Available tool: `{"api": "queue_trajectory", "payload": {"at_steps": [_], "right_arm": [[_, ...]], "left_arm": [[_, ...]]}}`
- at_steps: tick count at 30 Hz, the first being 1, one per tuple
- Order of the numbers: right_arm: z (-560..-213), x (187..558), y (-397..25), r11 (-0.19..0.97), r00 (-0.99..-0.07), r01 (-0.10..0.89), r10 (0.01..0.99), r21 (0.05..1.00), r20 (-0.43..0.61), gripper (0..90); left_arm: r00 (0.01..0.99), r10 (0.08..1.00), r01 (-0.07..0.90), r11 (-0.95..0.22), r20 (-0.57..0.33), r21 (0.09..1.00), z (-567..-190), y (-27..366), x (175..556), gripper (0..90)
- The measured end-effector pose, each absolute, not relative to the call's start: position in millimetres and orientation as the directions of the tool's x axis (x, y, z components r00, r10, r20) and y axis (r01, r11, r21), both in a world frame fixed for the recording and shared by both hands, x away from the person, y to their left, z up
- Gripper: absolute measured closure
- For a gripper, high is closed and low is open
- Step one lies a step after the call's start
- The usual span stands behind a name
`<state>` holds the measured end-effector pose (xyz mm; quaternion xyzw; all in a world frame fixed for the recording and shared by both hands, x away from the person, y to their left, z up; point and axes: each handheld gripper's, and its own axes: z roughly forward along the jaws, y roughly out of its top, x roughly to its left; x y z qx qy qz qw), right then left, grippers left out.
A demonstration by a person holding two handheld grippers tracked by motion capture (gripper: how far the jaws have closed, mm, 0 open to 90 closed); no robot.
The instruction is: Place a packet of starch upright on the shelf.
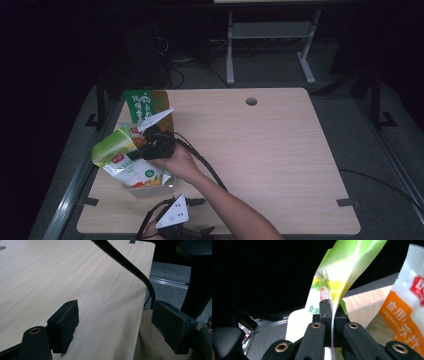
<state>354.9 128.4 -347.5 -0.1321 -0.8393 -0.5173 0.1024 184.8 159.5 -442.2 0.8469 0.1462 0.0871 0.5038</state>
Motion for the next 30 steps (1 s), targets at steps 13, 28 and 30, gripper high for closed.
{"api": "queue_trajectory", "payload": {"at_steps": [13,28,30], "right_arm": [[-355.1,354.4,110.2,0.476,-0.952,0.307,0.155,0.824,0.265,86.1],[-367.4,354.9,87.4,0.498,-0.947,0.320,0.167,0.806,0.274,88.8],[-369.1,354.9,85.1,0.496,-0.946,0.323,0.170,0.806,0.274,88.8]], "left_arm": [[0.944,0.329,0.166,-0.458,-0.007,0.873,-444.1,157.4,184.7,21.8],[0.942,0.336,0.170,-0.456,-0.008,0.874,-444.5,157.3,184.9,21.8],[0.941,0.338,0.170,-0.455,-0.007,0.874,-444.4,157.5,185.1,21.8]]}}
